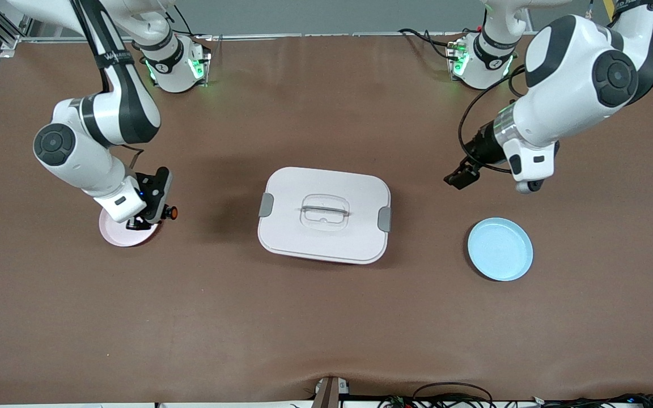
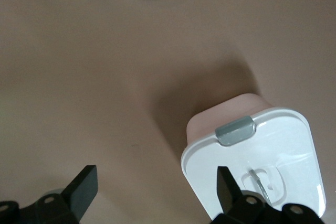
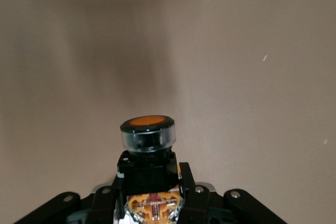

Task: Transfer orange switch to right arm and place
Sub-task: 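Carry the switch over the white plate while the left gripper withdraws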

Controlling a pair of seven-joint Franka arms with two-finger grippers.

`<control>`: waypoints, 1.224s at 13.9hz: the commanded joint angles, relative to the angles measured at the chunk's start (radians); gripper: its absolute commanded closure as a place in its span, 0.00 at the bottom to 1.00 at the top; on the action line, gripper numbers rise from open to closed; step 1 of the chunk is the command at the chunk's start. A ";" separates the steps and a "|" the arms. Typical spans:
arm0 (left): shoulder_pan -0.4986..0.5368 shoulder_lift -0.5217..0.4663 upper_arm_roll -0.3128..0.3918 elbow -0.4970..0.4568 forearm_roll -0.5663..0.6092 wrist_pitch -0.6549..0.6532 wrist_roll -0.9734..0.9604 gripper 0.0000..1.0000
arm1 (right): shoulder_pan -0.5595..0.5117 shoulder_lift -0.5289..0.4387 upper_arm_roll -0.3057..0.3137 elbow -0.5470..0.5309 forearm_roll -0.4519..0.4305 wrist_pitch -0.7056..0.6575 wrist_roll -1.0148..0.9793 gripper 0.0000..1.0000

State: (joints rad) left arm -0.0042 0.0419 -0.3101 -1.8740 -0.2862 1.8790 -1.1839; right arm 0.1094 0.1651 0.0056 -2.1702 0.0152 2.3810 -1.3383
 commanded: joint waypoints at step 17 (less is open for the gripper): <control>0.223 -0.014 -0.004 0.054 0.283 -0.004 1.012 0.00 | -0.263 0.155 0.019 -0.181 -0.021 0.310 -0.255 1.00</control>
State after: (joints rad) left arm 0.1954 0.0397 -0.3067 -1.8608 -0.0220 1.8902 -0.1918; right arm -0.1224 0.3080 0.0064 -2.3496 0.0127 2.6731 -1.5655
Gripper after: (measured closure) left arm 0.000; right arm 0.590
